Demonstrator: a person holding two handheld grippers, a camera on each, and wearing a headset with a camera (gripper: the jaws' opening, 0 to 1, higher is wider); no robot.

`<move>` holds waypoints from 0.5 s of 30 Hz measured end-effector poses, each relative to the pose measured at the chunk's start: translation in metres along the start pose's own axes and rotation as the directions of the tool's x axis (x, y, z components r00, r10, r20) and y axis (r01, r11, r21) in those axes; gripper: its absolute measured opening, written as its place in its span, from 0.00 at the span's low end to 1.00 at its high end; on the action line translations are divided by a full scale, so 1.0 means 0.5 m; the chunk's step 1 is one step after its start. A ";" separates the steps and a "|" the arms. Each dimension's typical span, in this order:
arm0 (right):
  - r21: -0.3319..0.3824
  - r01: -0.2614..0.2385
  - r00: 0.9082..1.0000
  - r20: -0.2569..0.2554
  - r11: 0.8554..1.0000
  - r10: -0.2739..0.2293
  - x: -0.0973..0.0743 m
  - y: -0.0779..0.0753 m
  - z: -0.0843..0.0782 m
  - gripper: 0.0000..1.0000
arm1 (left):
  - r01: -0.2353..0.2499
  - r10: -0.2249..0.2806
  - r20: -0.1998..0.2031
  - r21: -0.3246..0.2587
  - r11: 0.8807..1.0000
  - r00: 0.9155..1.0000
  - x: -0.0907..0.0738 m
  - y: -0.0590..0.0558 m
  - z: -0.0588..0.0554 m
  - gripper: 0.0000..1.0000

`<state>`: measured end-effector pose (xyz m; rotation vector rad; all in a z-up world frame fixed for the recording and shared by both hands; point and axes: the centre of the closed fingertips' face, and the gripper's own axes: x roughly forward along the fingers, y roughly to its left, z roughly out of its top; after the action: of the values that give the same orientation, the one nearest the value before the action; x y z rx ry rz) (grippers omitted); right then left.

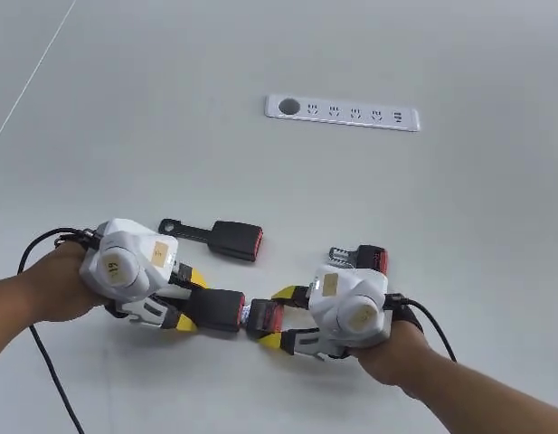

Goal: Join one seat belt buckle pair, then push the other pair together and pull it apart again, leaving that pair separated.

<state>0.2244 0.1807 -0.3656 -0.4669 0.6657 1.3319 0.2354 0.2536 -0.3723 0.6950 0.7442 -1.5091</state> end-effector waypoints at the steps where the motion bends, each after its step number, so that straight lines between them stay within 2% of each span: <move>1: 0.001 -0.001 1.000 -0.002 1.000 0.001 0.000 0.001 0.000 0.33 | -0.002 0.002 -0.005 0.002 1.000 1.000 0.000 0.000 0.000 0.31; 8: -0.027 0.009 1.000 -0.026 1.000 -0.009 0.000 0.003 0.002 0.34 | -0.003 0.003 -0.033 0.007 1.000 0.999 -0.001 -0.001 0.002 0.32; 10: -0.033 0.012 0.999 -0.029 0.999 -0.013 0.001 0.003 0.002 0.35 | 0.002 -0.001 -0.046 0.024 1.000 0.999 0.000 0.000 0.002 0.32; 12: -0.073 0.020 0.999 -0.042 0.997 -0.023 0.000 0.004 0.002 0.36 | 0.000 0.001 -0.066 0.015 1.000 0.998 0.001 0.001 0.004 0.33; 13: -0.075 0.018 0.999 -0.035 0.997 -0.021 0.001 0.010 0.007 0.39 | 0.002 -0.001 -0.069 0.012 1.000 0.998 0.001 0.000 0.005 0.33; 15: -0.077 0.026 0.999 -0.023 0.997 -0.028 0.003 0.009 0.017 0.53 | 0.011 -0.012 -0.075 -0.009 1.000 0.997 0.001 -0.004 0.007 0.37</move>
<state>0.2218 0.1883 -0.3599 -0.5527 0.6272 1.3317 0.2333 0.2505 -0.3702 0.7453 0.8125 -1.4956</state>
